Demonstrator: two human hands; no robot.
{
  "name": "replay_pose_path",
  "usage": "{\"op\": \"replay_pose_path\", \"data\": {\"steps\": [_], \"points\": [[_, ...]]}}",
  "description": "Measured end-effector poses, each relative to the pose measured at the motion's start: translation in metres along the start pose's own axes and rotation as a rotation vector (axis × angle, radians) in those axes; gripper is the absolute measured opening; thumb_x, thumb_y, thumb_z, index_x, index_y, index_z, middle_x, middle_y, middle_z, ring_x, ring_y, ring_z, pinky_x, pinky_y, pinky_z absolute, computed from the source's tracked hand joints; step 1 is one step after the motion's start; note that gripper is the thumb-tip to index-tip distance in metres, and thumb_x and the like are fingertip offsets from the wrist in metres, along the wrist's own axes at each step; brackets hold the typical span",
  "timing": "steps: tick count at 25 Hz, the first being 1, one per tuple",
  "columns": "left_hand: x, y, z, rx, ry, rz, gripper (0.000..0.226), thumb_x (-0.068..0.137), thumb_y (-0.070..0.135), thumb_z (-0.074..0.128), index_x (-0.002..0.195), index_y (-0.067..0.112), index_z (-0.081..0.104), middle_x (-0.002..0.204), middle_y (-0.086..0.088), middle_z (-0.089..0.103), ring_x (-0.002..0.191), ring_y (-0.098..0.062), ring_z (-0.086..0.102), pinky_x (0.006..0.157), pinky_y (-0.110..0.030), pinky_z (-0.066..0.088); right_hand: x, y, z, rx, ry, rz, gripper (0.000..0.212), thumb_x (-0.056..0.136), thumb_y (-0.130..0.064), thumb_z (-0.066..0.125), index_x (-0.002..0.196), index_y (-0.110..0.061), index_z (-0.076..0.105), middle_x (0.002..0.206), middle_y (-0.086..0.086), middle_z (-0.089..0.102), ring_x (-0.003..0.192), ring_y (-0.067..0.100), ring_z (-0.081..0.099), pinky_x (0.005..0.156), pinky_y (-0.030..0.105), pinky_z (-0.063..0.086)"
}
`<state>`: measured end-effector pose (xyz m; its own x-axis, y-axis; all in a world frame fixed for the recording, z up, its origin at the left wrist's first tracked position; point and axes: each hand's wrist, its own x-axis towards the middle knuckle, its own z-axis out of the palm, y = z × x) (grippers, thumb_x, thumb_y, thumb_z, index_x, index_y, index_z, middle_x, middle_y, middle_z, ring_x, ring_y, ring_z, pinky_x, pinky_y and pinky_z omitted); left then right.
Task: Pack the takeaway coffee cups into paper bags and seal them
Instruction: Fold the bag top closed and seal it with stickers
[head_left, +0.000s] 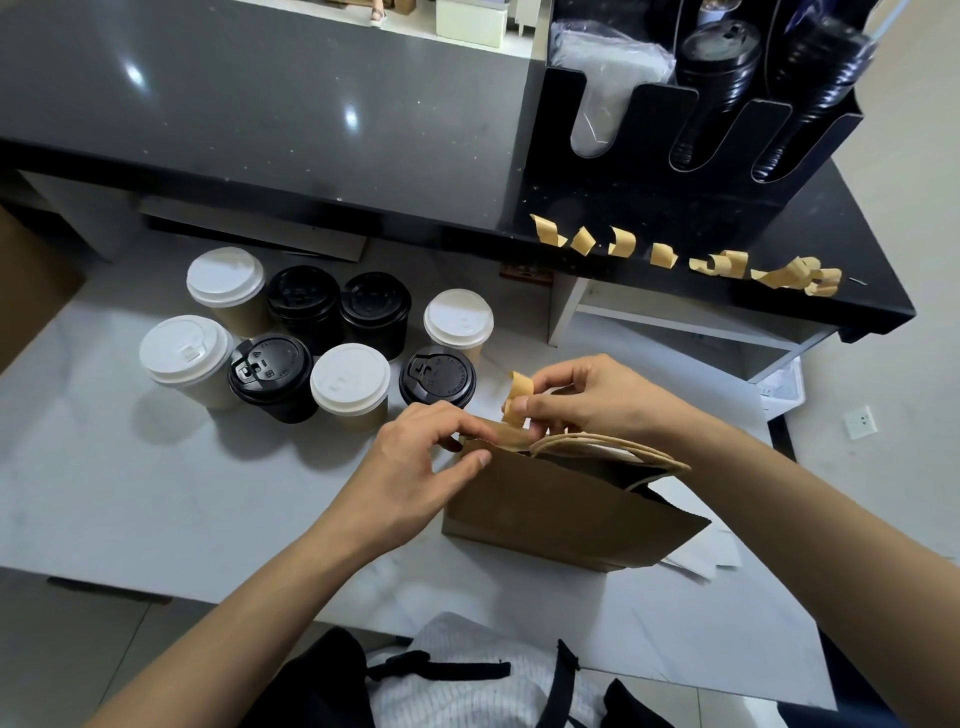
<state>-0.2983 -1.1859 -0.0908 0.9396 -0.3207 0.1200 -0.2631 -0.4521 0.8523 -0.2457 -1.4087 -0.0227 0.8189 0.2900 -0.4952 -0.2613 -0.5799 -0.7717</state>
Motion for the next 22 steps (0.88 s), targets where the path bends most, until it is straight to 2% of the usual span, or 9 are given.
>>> {"op": "replay_pose_path", "data": {"steps": [3, 5, 8, 10, 12, 14, 15, 19, 22], "points": [[-0.001, 0.004, 0.000, -0.002, 0.020, 0.030, 0.018, 0.089, 0.013, 0.075, 0.099, 0.028, 0.074, 0.093, 0.017, 0.067, 0.097, -0.011, 0.062, 0.086, -0.035, 0.051, -0.006, -0.002, -0.004, 0.064, 0.059, -0.055, 0.020, 0.096, -0.024, 0.070, 0.100, -0.005, 0.075, 0.082, 0.008, 0.078, 0.066, 0.013, 0.061, 0.068, 0.026, 0.047], [-0.001, 0.006, 0.001, -0.014, 0.028, 0.037, 0.019, 0.088, 0.010, 0.075, 0.098, 0.026, 0.075, 0.092, 0.016, 0.067, 0.095, -0.012, 0.063, 0.084, -0.035, 0.052, -0.013, -0.002, -0.010, 0.072, 0.104, -0.086, 0.017, 0.097, -0.023, 0.069, 0.099, -0.008, 0.075, 0.086, 0.004, 0.079, 0.069, 0.013, 0.064, 0.069, 0.026, 0.046], [-0.003, 0.009, 0.001, -0.059, 0.051, 0.023, 0.026, 0.086, 0.011, 0.076, 0.106, 0.027, 0.073, 0.108, 0.013, 0.064, 0.107, -0.014, 0.064, 0.091, -0.032, 0.053, -0.024, 0.006, -0.020, 0.079, 0.236, -0.108, 0.012, 0.097, -0.023, 0.068, 0.098, -0.013, 0.075, 0.088, 0.000, 0.079, 0.072, 0.011, 0.066, 0.072, 0.028, 0.048], [-0.006, 0.011, 0.002, -0.090, 0.072, -0.004, 0.043, 0.084, 0.013, 0.079, 0.122, 0.027, 0.067, 0.123, 0.009, 0.057, 0.119, -0.013, 0.059, 0.096, -0.028, 0.053, -0.032, 0.016, -0.023, 0.103, 0.332, -0.117, 0.011, 0.097, -0.020, 0.067, 0.097, -0.013, 0.075, 0.086, 0.000, 0.079, 0.074, 0.013, 0.067, 0.074, 0.030, 0.049], [-0.011, 0.009, 0.002, -0.128, 0.089, -0.066, 0.068, 0.079, 0.017, 0.085, 0.138, 0.029, 0.054, 0.131, 0.010, 0.050, 0.123, -0.010, 0.055, 0.096, -0.022, 0.053, -0.042, 0.030, -0.023, 0.164, 0.430, -0.128, 0.009, 0.097, -0.018, 0.067, 0.097, -0.014, 0.075, 0.083, 0.000, 0.079, 0.075, 0.011, 0.069, 0.072, 0.023, 0.051], [-0.018, 0.005, 0.003, -0.158, 0.080, -0.164, 0.085, 0.074, 0.021, 0.089, 0.146, 0.032, 0.045, 0.134, 0.012, 0.051, 0.122, -0.006, 0.055, 0.092, -0.018, 0.053, -0.051, 0.044, -0.021, 0.236, 0.576, -0.153, 0.008, 0.097, -0.016, 0.067, 0.095, -0.017, 0.075, 0.081, -0.002, 0.078, 0.079, 0.005, 0.071, 0.074, 0.016, 0.050], [-0.021, 0.003, 0.003, -0.159, 0.056, -0.207, 0.088, 0.072, 0.023, 0.091, 0.146, 0.034, 0.044, 0.133, 0.013, 0.053, 0.121, -0.004, 0.056, 0.092, -0.018, 0.053, -0.055, 0.050, -0.019, 0.251, 0.661, -0.164, 0.009, 0.097, -0.016, 0.067, 0.095, -0.020, 0.074, 0.082, -0.003, 0.078, 0.083, 0.006, 0.072, 0.080, 0.017, 0.050], [-0.031, 0.004, 0.005, -0.134, -0.078, -0.296, 0.080, 0.073, 0.027, 0.089, 0.141, 0.036, 0.048, 0.129, 0.019, 0.060, 0.109, 0.003, 0.064, 0.091, -0.019, 0.055, -0.067, 0.072, -0.006, 0.357, 0.887, -0.150, 0.011, 0.099, -0.016, 0.065, 0.095, -0.022, 0.074, 0.086, -0.004, 0.079, 0.093, 0.010, 0.074, 0.096, 0.029, 0.053], [-0.034, 0.007, 0.007, -0.114, -0.018, -0.327, 0.055, 0.079, 0.016, 0.082, 0.128, 0.031, 0.062, 0.118, 0.018, 0.066, 0.101, 0.004, 0.067, 0.090, -0.023, 0.057, -0.067, 0.081, 0.008, 0.484, 0.958, -0.104, 0.011, 0.099, -0.015, 0.064, 0.101, -0.012, 0.074, 0.088, -0.002, 0.079, 0.092, 0.010, 0.075, 0.099, 0.038, 0.056]]}}
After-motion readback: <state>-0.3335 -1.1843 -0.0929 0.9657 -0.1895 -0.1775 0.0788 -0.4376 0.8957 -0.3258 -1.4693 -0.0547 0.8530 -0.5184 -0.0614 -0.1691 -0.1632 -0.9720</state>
